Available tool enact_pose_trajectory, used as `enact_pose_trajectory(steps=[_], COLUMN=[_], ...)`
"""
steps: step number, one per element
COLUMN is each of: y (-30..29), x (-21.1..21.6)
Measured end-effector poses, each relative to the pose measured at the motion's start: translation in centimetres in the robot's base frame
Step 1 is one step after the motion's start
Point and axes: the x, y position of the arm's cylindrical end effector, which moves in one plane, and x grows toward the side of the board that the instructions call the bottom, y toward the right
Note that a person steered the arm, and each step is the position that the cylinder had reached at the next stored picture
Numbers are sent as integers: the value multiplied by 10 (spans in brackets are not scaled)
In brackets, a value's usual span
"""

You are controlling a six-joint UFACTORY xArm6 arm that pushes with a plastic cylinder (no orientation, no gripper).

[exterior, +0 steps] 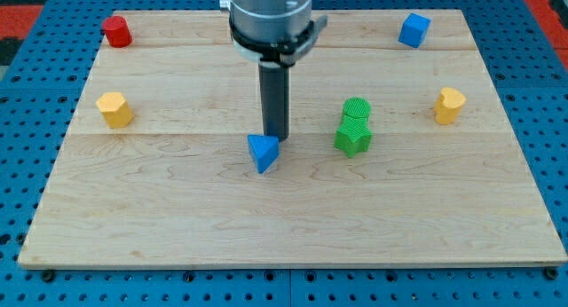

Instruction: Move the blue triangle to bottom left

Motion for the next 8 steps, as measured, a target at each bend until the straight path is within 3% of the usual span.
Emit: enact_pose_trajectory(steps=[1, 3, 6, 8], y=[-22, -41, -190, -99], x=[38, 54, 71, 75])
